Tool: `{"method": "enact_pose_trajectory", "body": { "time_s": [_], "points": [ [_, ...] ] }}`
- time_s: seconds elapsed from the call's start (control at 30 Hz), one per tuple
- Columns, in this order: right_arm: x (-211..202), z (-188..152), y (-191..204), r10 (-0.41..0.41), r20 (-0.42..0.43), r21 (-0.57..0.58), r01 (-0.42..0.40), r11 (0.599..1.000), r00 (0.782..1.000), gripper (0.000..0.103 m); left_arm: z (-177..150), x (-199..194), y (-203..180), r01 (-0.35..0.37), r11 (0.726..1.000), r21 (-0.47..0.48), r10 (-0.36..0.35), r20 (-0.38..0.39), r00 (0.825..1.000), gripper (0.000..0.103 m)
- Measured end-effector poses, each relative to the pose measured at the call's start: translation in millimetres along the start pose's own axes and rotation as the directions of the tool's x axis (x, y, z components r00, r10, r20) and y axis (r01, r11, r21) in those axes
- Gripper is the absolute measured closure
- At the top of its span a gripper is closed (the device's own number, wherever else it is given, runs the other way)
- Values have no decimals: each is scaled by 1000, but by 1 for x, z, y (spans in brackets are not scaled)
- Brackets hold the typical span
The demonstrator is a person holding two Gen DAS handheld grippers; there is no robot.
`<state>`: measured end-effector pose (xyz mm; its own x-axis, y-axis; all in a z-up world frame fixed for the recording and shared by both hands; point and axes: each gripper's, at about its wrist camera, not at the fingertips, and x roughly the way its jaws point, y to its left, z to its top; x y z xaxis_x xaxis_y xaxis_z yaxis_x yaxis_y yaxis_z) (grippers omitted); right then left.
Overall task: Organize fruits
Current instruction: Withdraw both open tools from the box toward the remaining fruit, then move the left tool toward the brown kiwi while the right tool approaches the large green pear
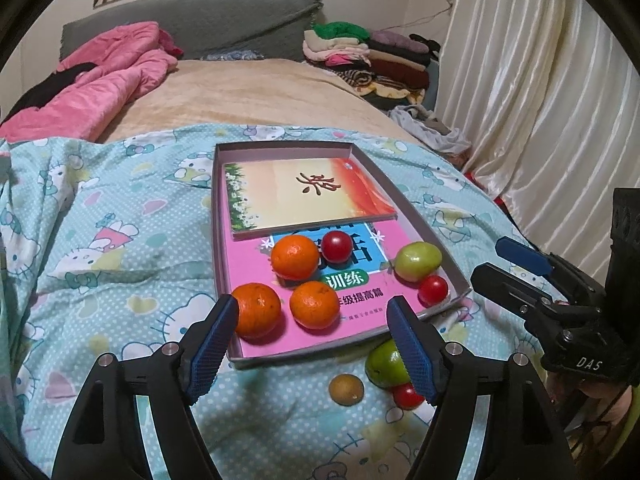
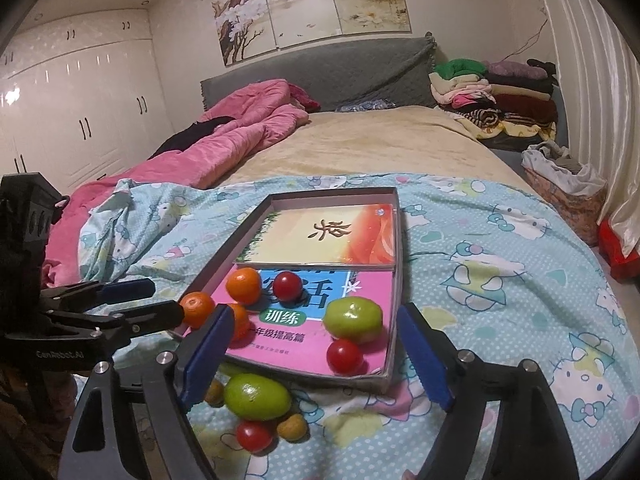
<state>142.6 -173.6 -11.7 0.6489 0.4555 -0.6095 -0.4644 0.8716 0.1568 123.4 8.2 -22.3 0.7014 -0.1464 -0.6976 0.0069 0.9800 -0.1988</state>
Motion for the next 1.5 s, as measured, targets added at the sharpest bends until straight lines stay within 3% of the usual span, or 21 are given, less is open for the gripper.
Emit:
{"method": "enact_pose_trajectory", "body": {
  "time_s": [0.27,1.07,1.5],
  "points": [
    [-4,-4,9,10,-11,-29,-11,1000,1000,15,-4,-4,-3,-8,1000,-1,8,-6,1000,24],
    [-2,-13,22,20,-57,-73,-24,997,998,14,-20,0,-4,-28,999,19,30,-91,995,24],
    [5,-19,27,5,-103,-94,-15,995,995,12,-34,12,-7,-22,999,33,28,-200,979,24]
  ]
}}
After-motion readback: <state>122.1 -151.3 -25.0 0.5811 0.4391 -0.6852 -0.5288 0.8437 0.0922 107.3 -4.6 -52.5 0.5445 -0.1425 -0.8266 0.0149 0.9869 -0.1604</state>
